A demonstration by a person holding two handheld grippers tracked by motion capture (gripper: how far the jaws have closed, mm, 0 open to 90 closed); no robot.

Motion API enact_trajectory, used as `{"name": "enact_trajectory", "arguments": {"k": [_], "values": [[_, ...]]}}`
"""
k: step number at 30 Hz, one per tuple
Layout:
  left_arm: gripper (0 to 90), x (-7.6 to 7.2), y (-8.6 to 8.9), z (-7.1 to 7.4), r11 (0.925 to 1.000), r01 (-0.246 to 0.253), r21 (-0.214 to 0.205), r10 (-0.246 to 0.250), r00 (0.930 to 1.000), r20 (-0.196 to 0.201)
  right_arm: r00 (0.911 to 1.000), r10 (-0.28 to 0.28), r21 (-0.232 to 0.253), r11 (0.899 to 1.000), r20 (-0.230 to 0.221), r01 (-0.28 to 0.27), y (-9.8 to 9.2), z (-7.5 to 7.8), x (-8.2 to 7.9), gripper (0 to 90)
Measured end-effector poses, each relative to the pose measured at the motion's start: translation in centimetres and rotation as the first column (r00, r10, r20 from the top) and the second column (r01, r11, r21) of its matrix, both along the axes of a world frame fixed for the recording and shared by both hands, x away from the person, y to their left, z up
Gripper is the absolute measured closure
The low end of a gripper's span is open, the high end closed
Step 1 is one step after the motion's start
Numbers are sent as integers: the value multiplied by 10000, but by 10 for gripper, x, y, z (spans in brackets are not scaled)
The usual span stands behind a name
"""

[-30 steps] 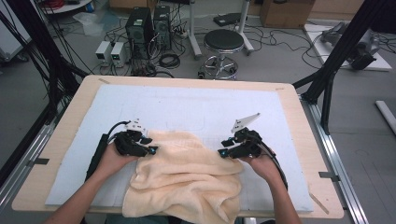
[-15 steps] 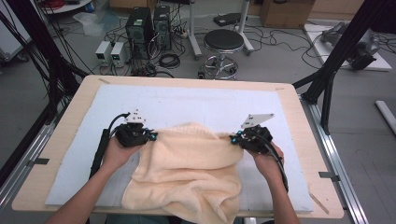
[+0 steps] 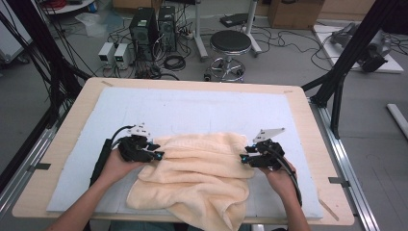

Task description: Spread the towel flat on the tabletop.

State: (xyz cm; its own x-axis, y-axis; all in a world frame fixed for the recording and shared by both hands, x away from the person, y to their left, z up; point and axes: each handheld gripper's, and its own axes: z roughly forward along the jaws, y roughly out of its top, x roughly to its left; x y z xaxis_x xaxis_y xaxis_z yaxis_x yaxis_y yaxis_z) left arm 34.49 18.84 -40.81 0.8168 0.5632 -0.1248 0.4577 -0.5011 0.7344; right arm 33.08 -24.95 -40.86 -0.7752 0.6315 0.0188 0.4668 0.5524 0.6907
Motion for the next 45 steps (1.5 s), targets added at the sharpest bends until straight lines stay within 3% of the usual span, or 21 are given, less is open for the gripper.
{"name": "enact_trajectory", "arguments": {"k": [3,6,7,9,12,15,16,19,24,26,28,31,36,40,43,45], "values": [[565,4,9,13,9987,-191,-472,209,9990,384,9990,12,114,9999,442,-17,-4,20,-1,544],[568,15,13,20,9968,-696,-394,721,9951,675,9972,-115,14,9999,734,115,-2,29,8,546],[582,20,13,18,9940,-1027,-387,1049,9926,606,9968,-89,13,10000,793,89,0,29,13,547],[573,28,10,9,9929,-1188,-86,1191,9921,391,9978,71,-10,10000,666,-71,6,20,24,534],[516,36,2,-7,9908,-1269,474,1276,9918,-114,9998,179,-205,9996,-18,-179,13,1,39,488],[478,40,-5,-19,9874,-1226,1005,1251,9920,-185,9990,193,-821,9964,-407,-226,20,-14,47,478],[484,41,-6,-22,9876,-1200,1011,1229,9922,-224,9978,191,-960,9951,-632,-251,23,-18,48,487],[552,38,-5,-23,9877,-1306,857,1316,9913,-67,9983,253,-629,9976,-524,-286,22,-22,48,579],[726,36,-10,-23,9810,-1490,1246,1450,9886,405,9974,413,-135,9990,-588,-422,19,-24,44,719],[775,35,-10,-22,9793,-1532,1324,1497,9881,364,9961,666,-234,9974,-574,-680,21,-23,44,809],[793,34,-12,-21,9767,-1646,1378,1601,9861,433,9953,878,-513,9946,-413,-899,26,-21,42,832],[805,26,-11,-16,9681,-1930,1596,1755,9774,1177,9946,1030,-352,9940,-95,-1033,27,-15,40,842],[828,18,7,8,9740,-2125,789,1992,9686,1488,9912,1282,-52,9917,323,-1281,30,9,34,844],[832,12,18,26,9792,-2005,324,1934,9691,1530,9860,1539,88,9879,644,-1548,33,32,26,844],[833,8,22,31,9876,-1558,212,1523,9813,1175,9788,1893,113,9816,777,-1907,33,44,17,844],[833,5,20,24,9902,-1304,495,1251,9873,980,9772,2084,-38,9780,417,-2084,33,40,14,844]]}}
